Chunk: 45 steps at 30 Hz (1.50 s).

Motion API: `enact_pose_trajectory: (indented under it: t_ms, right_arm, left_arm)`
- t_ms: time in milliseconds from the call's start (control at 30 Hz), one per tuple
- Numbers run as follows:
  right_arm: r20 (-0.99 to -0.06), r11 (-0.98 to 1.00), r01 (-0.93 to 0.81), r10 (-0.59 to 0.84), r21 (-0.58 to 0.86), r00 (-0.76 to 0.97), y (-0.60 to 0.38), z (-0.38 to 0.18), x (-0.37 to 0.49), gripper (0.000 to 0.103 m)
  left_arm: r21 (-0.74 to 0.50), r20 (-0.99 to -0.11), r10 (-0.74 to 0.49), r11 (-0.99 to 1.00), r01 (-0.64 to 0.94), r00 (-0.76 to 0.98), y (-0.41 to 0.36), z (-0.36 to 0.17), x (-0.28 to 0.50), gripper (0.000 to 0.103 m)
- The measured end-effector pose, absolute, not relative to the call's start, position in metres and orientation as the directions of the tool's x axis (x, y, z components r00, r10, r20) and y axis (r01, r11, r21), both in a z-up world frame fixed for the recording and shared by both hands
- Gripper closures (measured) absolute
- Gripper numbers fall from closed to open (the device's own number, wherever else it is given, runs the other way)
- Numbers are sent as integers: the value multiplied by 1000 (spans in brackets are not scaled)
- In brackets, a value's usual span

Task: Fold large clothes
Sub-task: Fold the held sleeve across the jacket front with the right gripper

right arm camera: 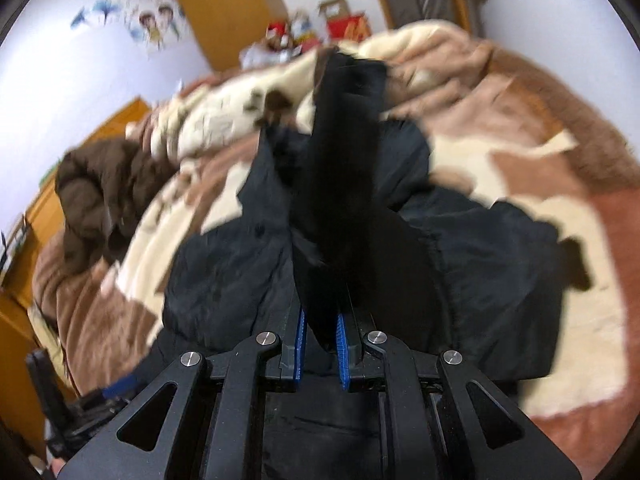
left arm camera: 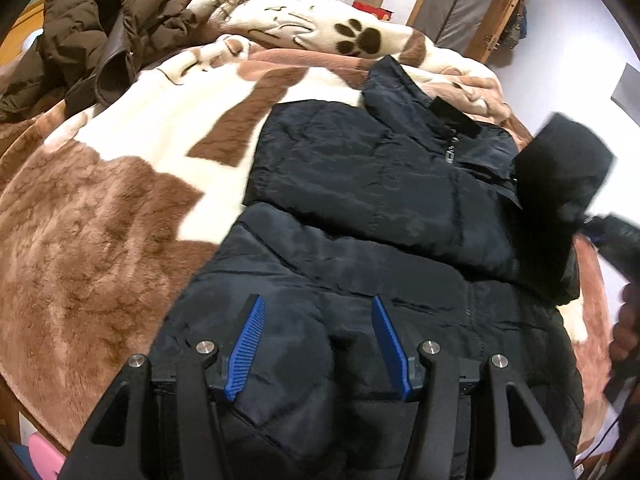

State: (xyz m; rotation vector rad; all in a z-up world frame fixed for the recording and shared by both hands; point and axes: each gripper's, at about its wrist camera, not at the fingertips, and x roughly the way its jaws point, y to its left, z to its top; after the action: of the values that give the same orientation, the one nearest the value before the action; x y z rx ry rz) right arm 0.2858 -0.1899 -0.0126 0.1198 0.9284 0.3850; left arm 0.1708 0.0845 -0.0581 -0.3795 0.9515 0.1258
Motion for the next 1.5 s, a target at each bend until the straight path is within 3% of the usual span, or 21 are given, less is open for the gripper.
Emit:
enact_pose_trajectory:
  t_ms: [100,167,233,333,500,667,700,767,967,1133,1233,1367,1500]
  right_arm:
    - [-801,912,-304,392,274,453,-168,-47,296,78]
    - [-810,903,-317,409,291,421,-162,-61,296,60]
    - [-796,888,-343,437,307,419,-161,-62,291,51]
    - [-758,863,-364,489,350,432,-168,-48,279,44]
    - [-648,895,-328,446,303,617,-223,1,257,44]
    - [-679,962,-130,263,240,686,-295,-1,271,45]
    - [-692,968,-82,226,236,686,-309,-7,276,48]
    - [-717,980,-44,173,195,675,-322,-17,287,76]
    - [-831,990,-84,141,113,539,-310,-85,328,77]
    - [-838,992,-116,96,40,537,-302,-108,333,78]
    - [-852,993,-104,101,55,513,-304,-97,335,78]
    - [-788,986,-102,168,133,593,-321,-52,324,78]
    - [-768,990,-96,141,103,625,-320,-35,350,78]
  left_arm:
    - [-258,-814,-59,928,-268,578,89,-60,177,45]
    - [-260,-811,-64,930,-260,581,89,-59,182,45]
    - [-269,-806,-75,931,-249,588,88,-57,188,45]
    - [-282,-794,-94,932,-227,600,80,-51,198,41]
    - [-308,-760,-161,942,-132,629,48,-33,231,37]
    - [-307,-724,-228,952,-8,651,1,-20,267,37]
    - [-302,-718,-235,953,11,655,-8,-19,274,37]
    - [-290,-708,-246,956,45,662,-21,-22,286,37]
    - [-179,-799,-139,984,-9,585,-31,-79,326,45]
    - [-166,-802,-134,986,0,583,-34,-101,329,45]
    - [-158,-819,-127,987,-7,559,-35,-89,327,48]
    - [-223,-774,-176,975,-2,608,-25,-50,322,48]
    - [-174,-754,-123,985,-16,646,-24,-39,345,48]
